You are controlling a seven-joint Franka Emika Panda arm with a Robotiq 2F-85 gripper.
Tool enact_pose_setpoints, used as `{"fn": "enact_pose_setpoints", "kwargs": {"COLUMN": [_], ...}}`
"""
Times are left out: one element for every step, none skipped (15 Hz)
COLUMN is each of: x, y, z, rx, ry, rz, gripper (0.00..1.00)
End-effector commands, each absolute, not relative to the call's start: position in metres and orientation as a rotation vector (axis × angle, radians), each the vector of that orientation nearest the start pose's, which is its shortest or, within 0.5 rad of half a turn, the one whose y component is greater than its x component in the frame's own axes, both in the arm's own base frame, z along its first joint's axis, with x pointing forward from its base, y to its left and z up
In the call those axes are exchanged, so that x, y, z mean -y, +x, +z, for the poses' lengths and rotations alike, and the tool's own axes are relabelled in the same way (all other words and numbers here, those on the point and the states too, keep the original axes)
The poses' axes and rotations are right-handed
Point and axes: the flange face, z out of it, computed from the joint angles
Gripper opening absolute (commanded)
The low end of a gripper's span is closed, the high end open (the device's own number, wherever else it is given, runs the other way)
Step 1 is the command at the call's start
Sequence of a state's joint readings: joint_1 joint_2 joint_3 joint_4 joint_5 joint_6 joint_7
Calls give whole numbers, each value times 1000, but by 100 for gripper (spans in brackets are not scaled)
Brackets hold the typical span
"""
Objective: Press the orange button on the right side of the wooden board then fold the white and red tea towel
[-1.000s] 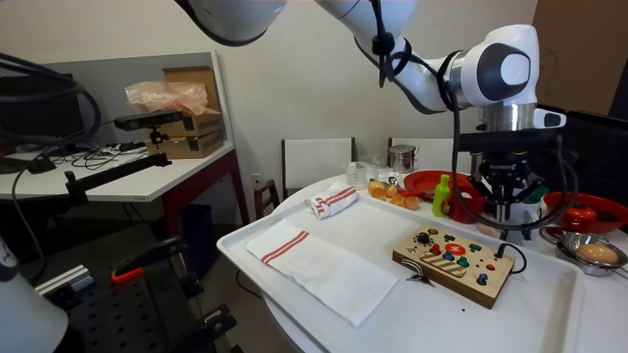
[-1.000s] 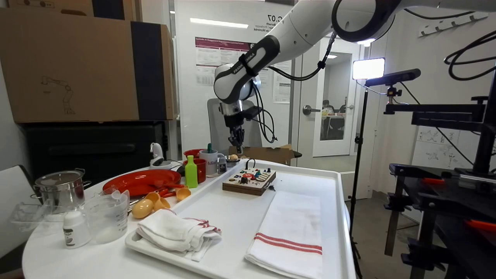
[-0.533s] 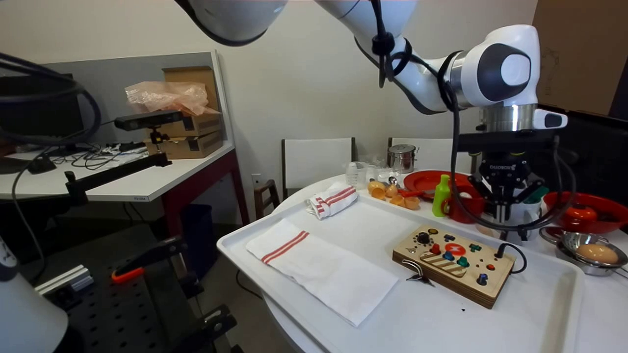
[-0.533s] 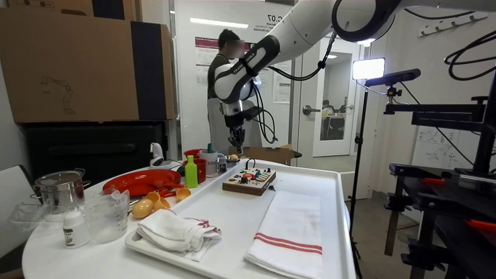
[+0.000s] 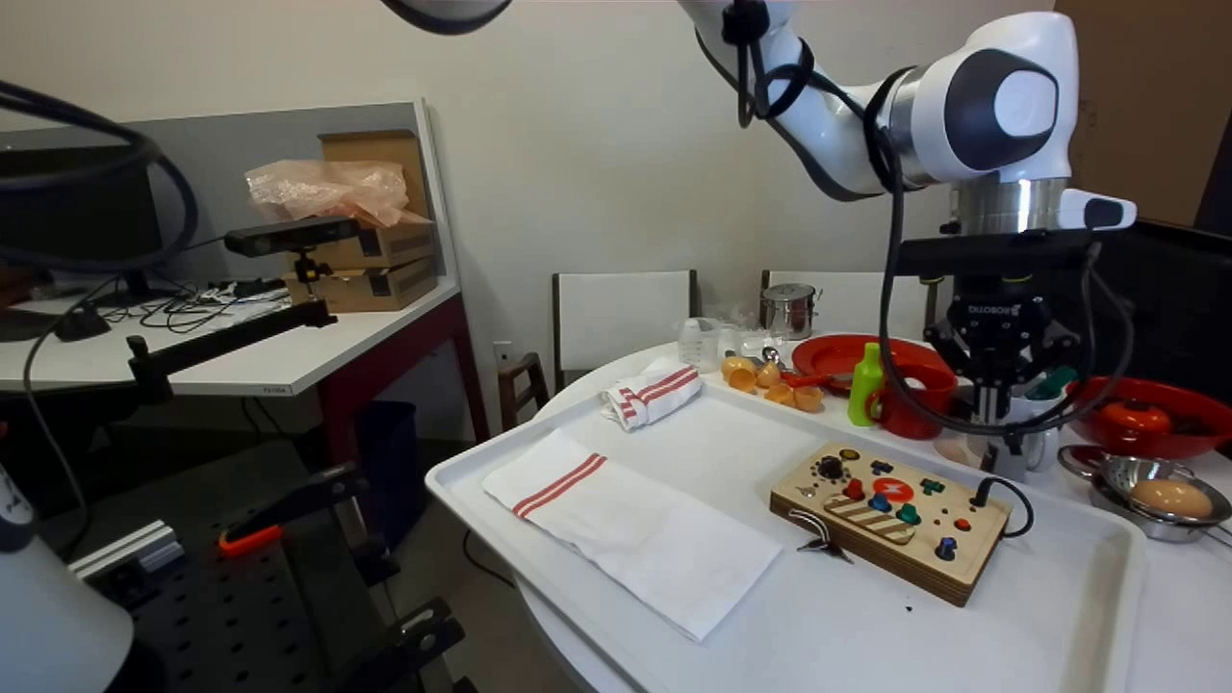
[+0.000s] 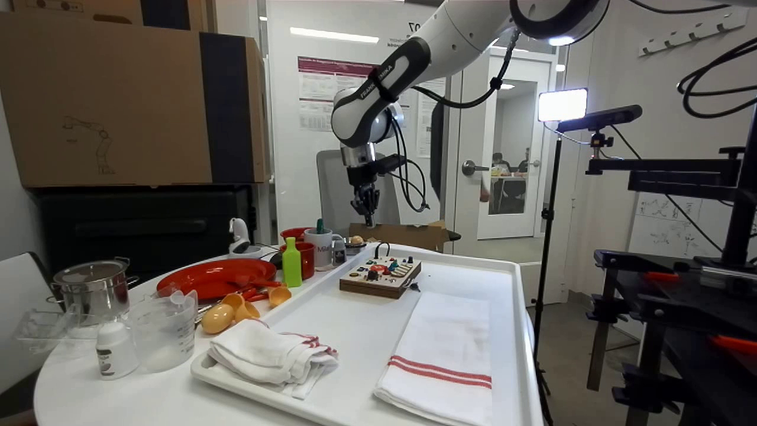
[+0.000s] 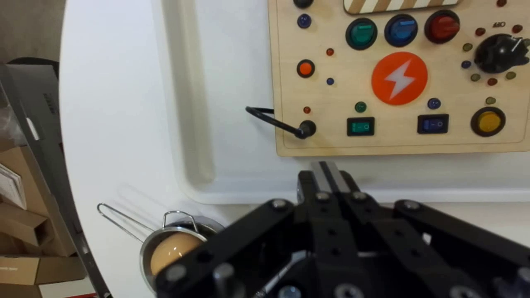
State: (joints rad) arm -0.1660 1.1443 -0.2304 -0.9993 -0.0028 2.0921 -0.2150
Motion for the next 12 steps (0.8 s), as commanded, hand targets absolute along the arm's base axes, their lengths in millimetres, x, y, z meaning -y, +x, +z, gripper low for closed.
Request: {"fn": "enact_pose_setpoints", "kwargs": {"x": [238, 241, 244, 248, 250, 252, 254, 256, 256, 255, 255, 254], "y": [715, 708, 701, 694, 690, 709, 704, 700, 698, 697, 697, 697], "z": [164, 164, 164, 163, 163, 155, 154, 154, 154, 155, 155, 155], "rx": [-66, -26, 12, 27, 48, -15, -2, 2, 3, 5, 6, 7], "ry": [-3330, -3346, -3358, -3362, -3362, -3353, -3354, -3354, -3353, -3352, -3352, -3352], "rz": [155, 167, 176, 178, 171, 166, 168, 172, 175, 177, 177, 178], "gripper": [0, 0, 0, 0, 0, 1, 1, 1, 1, 1, 1, 1]}}
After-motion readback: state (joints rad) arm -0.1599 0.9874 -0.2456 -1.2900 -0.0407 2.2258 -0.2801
